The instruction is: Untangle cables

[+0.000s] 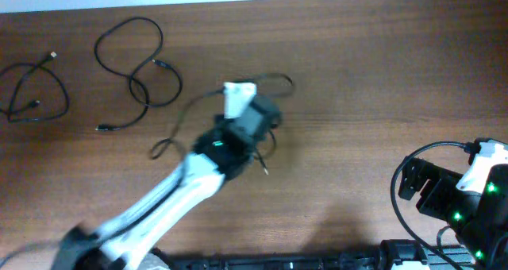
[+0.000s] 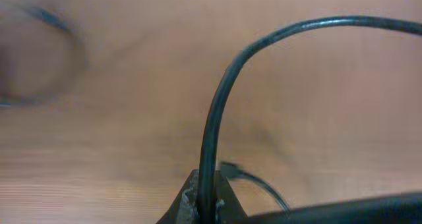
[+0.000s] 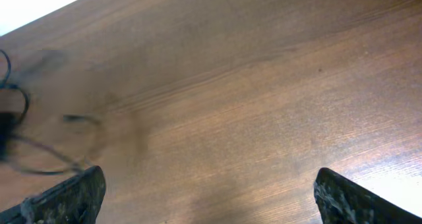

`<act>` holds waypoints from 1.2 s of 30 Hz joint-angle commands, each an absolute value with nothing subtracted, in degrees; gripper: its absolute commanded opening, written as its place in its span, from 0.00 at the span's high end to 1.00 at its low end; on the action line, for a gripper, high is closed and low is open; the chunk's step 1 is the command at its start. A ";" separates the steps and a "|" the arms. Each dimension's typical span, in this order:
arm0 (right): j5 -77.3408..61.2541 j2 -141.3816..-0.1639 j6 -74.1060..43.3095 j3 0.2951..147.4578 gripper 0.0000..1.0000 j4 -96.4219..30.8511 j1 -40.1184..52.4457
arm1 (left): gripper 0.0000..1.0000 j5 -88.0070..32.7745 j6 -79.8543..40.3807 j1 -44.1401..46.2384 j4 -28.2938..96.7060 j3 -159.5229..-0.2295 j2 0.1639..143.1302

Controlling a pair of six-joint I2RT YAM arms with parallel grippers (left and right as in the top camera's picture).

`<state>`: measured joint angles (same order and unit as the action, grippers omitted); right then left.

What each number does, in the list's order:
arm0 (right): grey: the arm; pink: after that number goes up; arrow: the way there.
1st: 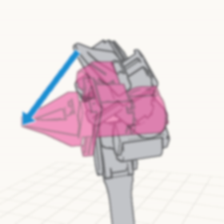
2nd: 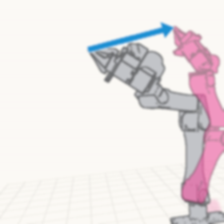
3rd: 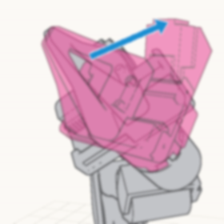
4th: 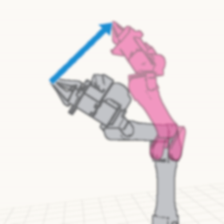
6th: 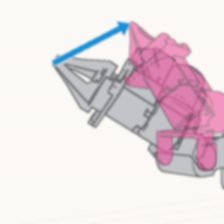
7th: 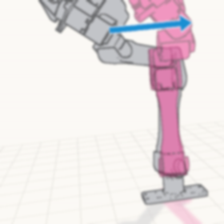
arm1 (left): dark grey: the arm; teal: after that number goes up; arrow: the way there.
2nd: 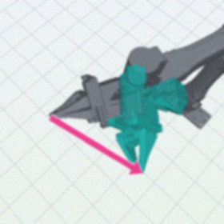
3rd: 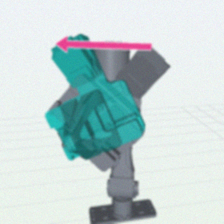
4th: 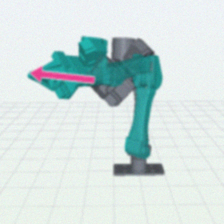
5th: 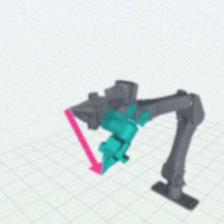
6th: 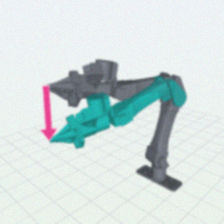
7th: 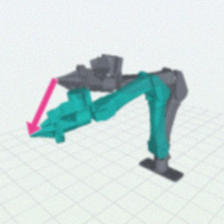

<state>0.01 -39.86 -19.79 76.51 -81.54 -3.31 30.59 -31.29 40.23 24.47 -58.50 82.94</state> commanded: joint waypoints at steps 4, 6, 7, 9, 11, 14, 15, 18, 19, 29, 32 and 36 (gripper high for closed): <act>0.69 -39.86 -20.45 77.06 0.02 -81.43 -3.11 | 1.00 39.48 -31.27 10.15 37.23 -58.94 56.75; 0.69 -39.86 -20.45 77.06 0.02 -81.17 -3.11 | 1.00 38.48 -31.38 -5.96 38.87 -58.92 54.24; 0.69 -39.88 -20.45 77.06 0.02 -81.19 -3.11 | 1.00 33.52 -33.36 -16.47 39.29 -58.92 55.40; 0.69 -39.90 -20.45 77.06 0.02 -81.19 -3.11 | 1.00 23.73 -33.91 -27.64 39.31 -58.92 59.07; 0.69 -39.90 -20.45 77.06 0.02 -81.19 -3.11 | 1.00 18.24 -35.66 -36.67 39.27 -58.92 64.86; 0.69 -39.90 -20.45 77.06 0.02 -81.12 -3.11 | 1.00 12.21 -37.10 -47.16 36.77 -58.92 77.73; 0.67 -39.90 -20.47 77.06 0.02 -80.99 -3.11 | 1.00 8.86 -37.08 -49.34 34.44 -58.92 82.17; 0.27 -39.90 -20.45 77.06 0.02 -81.28 -3.11 | 1.00 4.84 -37.04 -53.69 26.50 -58.92 94.28; 0.27 -39.90 -20.45 77.06 0.02 -81.28 -3.11 | 1.00 4.84 -37.10 -54.35 26.11 -58.92 96.16; -0.60 -39.90 -20.43 77.06 0.02 -81.25 -3.11 | 0.01 -25.63 -42.15 -56.53 21.39 -64.01 94.96; -0.58 -39.90 -20.43 77.06 0.02 -81.25 -3.11 | 0.01 -24.99 -44.14 -56.53 24.86 -64.47 88.23; -0.58 -39.90 -20.43 77.06 0.02 -81.23 -3.11 | 0.01 -23.31 -44.14 -56.51 25.08 -64.47 75.53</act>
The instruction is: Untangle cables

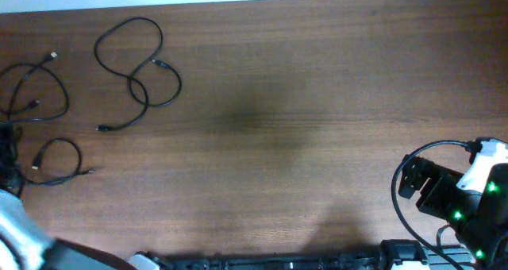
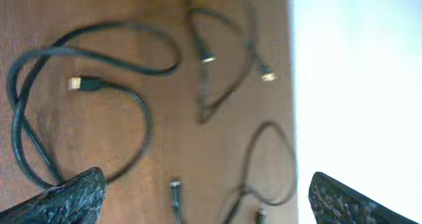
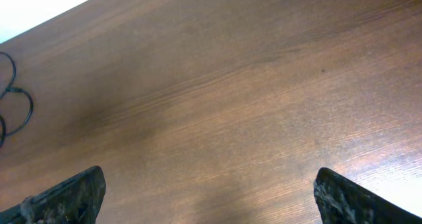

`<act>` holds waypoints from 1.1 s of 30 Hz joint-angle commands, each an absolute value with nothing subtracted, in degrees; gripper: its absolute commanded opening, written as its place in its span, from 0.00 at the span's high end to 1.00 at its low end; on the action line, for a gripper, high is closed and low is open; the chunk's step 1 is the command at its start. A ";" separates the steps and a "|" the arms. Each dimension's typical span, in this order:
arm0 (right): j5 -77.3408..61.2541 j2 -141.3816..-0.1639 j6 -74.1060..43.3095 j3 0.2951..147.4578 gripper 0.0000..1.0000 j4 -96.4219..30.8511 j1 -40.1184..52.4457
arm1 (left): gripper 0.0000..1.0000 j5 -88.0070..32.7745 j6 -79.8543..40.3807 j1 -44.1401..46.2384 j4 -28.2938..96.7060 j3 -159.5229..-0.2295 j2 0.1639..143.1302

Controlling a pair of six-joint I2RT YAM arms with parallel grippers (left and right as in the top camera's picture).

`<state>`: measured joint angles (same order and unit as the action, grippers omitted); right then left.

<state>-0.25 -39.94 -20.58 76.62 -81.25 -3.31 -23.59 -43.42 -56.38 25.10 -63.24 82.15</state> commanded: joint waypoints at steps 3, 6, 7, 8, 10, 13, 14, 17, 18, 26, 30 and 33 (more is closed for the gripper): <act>-0.58 -39.90 -20.43 77.06 0.02 -81.23 -3.11 | 0.01 -21.61 -43.86 -56.51 23.00 -64.47 67.11; -0.58 -39.90 -20.43 77.06 0.02 -81.19 -3.11 | 0.01 -28.88 -28.67 -55.18 17.45 -64.47 64.93; -0.58 -39.90 -20.43 77.06 0.02 -81.19 -3.11 | 0.01 -28.97 -25.65 -54.13 17.41 -64.47 65.12; -0.58 -39.90 -20.43 77.06 0.02 -81.19 -3.11 | 0.01 -24.18 -22.15 -52.10 17.82 -64.47 66.74; -0.58 -39.90 -20.43 77.06 0.02 -81.12 -3.11 | 0.01 -18.98 -22.20 -50.13 20.34 -64.47 71.18; -0.60 -39.90 -20.45 77.03 0.02 -81.03 -3.11 | 0.01 -19.27 -22.20 -48.36 17.61 -64.47 82.78; -0.62 -39.90 -20.47 77.06 0.02 -81.01 -3.11 | 0.15 -19.27 -22.20 -48.42 17.63 -64.47 86.26; -2.46 -39.90 -20.49 77.06 0.02 -79.20 -3.11 | 0.33 -18.94 -22.22 -46.92 14.39 -64.47 96.68; -3.42 -39.90 -20.47 77.06 0.02 -78.52 -3.11 | 0.32 -16.36 -23.66 -45.91 12.32 -64.45 99.79; -2.28 -40.01 -20.45 77.03 0.02 -77.17 -3.11 | 0.96 -4.45 -30.83 -40.07 -14.72 -64.47 112.31; -2.57 -40.80 -20.49 77.03 0.02 -77.34 -3.07 | 1.00 -2.28 -30.83 -34.46 -35.03 -67.16 116.40; -2.57 -41.52 -20.47 77.03 0.02 -77.45 -3.07 | 1.00 2.92 -30.81 -31.42 -29.58 -75.94 120.25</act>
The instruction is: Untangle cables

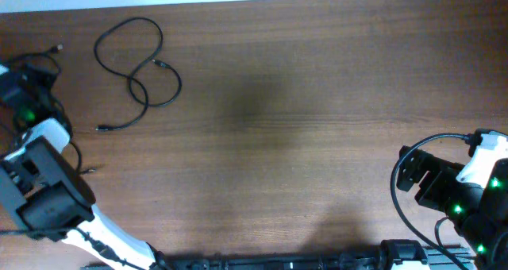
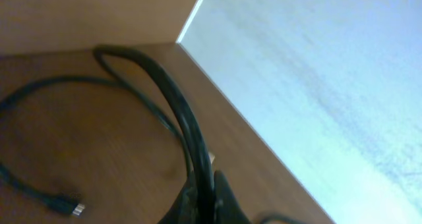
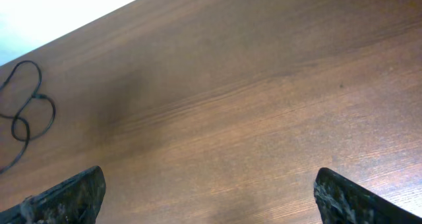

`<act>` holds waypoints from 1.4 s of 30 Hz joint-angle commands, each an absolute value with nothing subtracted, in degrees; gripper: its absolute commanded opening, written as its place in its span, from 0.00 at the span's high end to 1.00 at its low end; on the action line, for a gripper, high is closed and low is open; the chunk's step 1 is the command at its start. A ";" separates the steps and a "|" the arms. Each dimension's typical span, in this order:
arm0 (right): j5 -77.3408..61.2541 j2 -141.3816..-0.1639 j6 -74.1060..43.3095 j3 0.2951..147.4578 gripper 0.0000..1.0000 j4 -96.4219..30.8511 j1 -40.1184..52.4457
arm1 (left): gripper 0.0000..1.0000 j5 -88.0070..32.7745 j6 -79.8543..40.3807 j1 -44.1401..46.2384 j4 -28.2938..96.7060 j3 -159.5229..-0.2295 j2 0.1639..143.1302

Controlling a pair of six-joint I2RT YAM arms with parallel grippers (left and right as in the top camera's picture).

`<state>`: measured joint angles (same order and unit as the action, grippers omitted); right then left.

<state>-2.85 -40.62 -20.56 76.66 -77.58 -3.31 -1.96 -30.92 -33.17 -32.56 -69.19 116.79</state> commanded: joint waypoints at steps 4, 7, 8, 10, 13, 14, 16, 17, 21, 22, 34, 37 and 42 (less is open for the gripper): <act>-2.79 -43.70 -20.47 77.03 0.02 -81.14 -3.07 | 1.00 3.05 -30.79 -31.62 -16.36 -88.90 128.90; -3.09 -44.47 -20.47 77.03 0.02 -81.91 -3.07 | 0.12 2.66 -30.81 -33.21 -13.65 -89.23 128.60; -3.70 -44.47 -20.45 77.03 0.02 -81.93 -3.07 | 0.01 2.33 -30.85 -33.98 -10.72 -89.34 127.90; -4.49 -44.47 -20.45 77.03 0.02 -81.89 -3.07 | 0.01 -0.12 -30.85 -35.70 -4.54 -90.02 124.55; -4.49 -44.47 -20.43 77.06 0.02 -81.93 -3.07 | 0.01 2.07 -37.78 -36.91 13.93 -93.71 112.95; -4.49 -44.47 -20.43 77.03 0.02 -81.93 -3.07 | 0.01 -3.55 -37.80 -36.88 13.69 -93.82 108.92; -4.49 -44.47 -20.38 77.03 0.02 -82.13 -3.07 | 0.01 -14.55 -37.80 -35.99 10.70 -94.02 99.29; -4.47 -44.47 -19.97 77.03 0.02 -82.39 -3.07 | 0.01 -17.12 -37.98 -34.92 10.52 -94.02 95.09; -3.79 -44.47 -19.77 77.03 0.02 -82.76 -3.07 | 0.01 -36.27 -26.35 -25.85 12.88 -94.02 81.10; -3.84 -44.47 -19.77 77.03 0.02 -82.78 -3.07 | 0.01 -38.11 -23.16 -23.83 14.87 -94.02 79.50; 0.03 -44.47 -19.84 77.03 0.02 -83.61 -3.07 | 0.01 -14.00 6.11 -5.26 59.81 -92.49 41.91; -0.34 -44.47 -19.88 77.03 0.02 -83.61 -3.07 | 0.01 -12.60 6.11 -5.26 63.72 -91.85 31.86; -2.81 -44.47 -20.05 77.03 0.02 -83.61 -3.07 | 0.01 -4.03 6.13 -5.26 76.09 -91.92 22.04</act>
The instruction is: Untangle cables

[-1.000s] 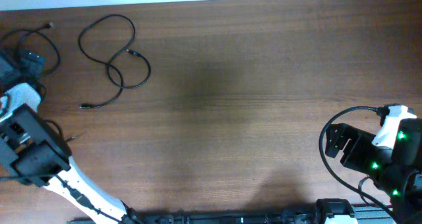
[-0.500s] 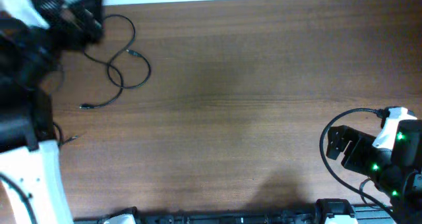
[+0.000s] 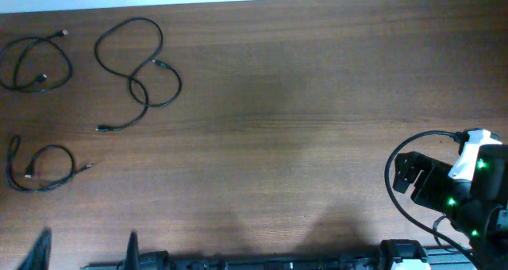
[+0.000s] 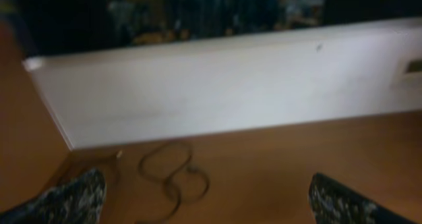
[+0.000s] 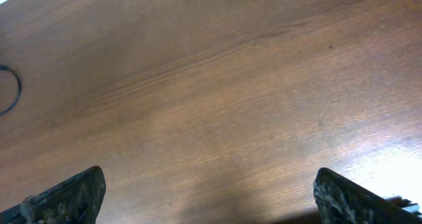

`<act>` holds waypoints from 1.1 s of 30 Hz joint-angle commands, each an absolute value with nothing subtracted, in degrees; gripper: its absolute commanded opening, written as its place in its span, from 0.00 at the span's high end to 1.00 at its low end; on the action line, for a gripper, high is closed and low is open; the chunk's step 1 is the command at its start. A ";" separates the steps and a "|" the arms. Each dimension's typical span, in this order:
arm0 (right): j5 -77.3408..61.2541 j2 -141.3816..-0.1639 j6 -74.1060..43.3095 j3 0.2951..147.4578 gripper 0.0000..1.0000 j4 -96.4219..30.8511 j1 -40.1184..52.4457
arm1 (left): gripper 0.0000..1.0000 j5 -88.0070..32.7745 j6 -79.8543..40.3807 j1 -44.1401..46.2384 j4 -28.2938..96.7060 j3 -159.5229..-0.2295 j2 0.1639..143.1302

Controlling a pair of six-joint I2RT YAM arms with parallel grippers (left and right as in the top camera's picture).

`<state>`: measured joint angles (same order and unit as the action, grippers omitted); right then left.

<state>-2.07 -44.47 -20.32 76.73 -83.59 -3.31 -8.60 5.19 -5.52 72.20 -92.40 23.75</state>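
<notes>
Three black cables lie apart on the left of the wooden table. One is a closed loop (image 3: 36,59) in the far-left corner. A figure-eight cable (image 3: 139,67) lies to its right and also shows as the figure-eight cable (image 4: 173,179) in the left wrist view. A small coil (image 3: 44,168) rests nearer the front left. My left gripper (image 4: 208,201) is open and holds nothing, well back from the cables. My right gripper (image 5: 208,197) is open over bare wood at the front right.
A white wall (image 4: 217,85) rises behind the table's far edge. The right arm (image 3: 452,192) with its own looping lead sits at the front right corner. Dark parts of the left arm (image 3: 40,252) show at the front left edge.
My left gripper was shut on the far-left cable at the table's corner. Now it is open and back at the front left edge, and that cable lies as a loop in the corner.
At first my left gripper was shut on a thin cable at mid-table. Then that cable lay as a small coil at the front left, with the gripper open. Then it was shut on the far-left cable. Now all three cables lie separate, and the right arm stayed put.
</notes>
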 commanded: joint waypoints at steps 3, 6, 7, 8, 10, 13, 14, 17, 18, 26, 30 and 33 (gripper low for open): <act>-2.81 -44.47 -20.05 77.03 0.02 -83.61 -3.07 | 0.01 -4.03 6.13 -5.23 93.97 -91.92 21.82; -2.79 -44.47 -20.03 77.03 0.02 -83.57 -3.07 | 0.01 -4.03 6.11 -5.13 96.68 -91.48 21.34; -2.79 -44.47 -20.03 77.03 0.02 -83.57 -3.07 | 0.01 -4.01 6.11 -5.04 96.68 -91.48 21.28; -2.79 -44.47 -20.03 77.03 0.02 -83.59 -3.07 | 0.01 -4.03 6.11 -4.58 96.68 -91.48 20.91; -2.79 -44.47 -20.03 77.03 0.02 -83.61 -3.07 | 0.01 -4.03 6.13 -2.98 96.68 -91.48 18.26; -2.76 -44.47 -20.03 77.03 0.02 -83.61 -3.07 | 0.01 -4.03 6.11 -2.61 96.68 -91.50 9.10; -2.76 -44.47 -20.03 77.03 0.02 -83.61 -3.07 | 0.01 -4.03 6.11 -2.63 96.68 -91.61 7.09; -2.76 -44.47 -20.03 77.03 0.02 -83.61 -3.07 | 0.01 -4.03 6.11 -2.66 96.68 -91.61 0.54; -2.76 -44.47 -20.03 77.03 0.02 -83.61 -3.07 | 0.01 -4.03 6.13 -2.61 96.57 -93.06 0.49; -2.79 -44.47 -20.03 77.03 0.02 -83.61 -3.07 | 0.01 -3.18 5.96 -2.72 90.15 -91.70 0.45; -2.76 -44.47 -20.03 77.06 0.02 -83.61 -3.07 | 0.01 -3.29 5.91 -2.72 72.05 -75.35 0.45; -2.76 -44.47 -20.03 77.03 0.02 -83.59 -3.07 | 0.01 -7.92 5.91 -2.72 54.89 -56.73 0.45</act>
<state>-2.66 -44.62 -20.38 76.69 -83.66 -3.31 -4.25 5.19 -2.85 63.05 -68.60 0.47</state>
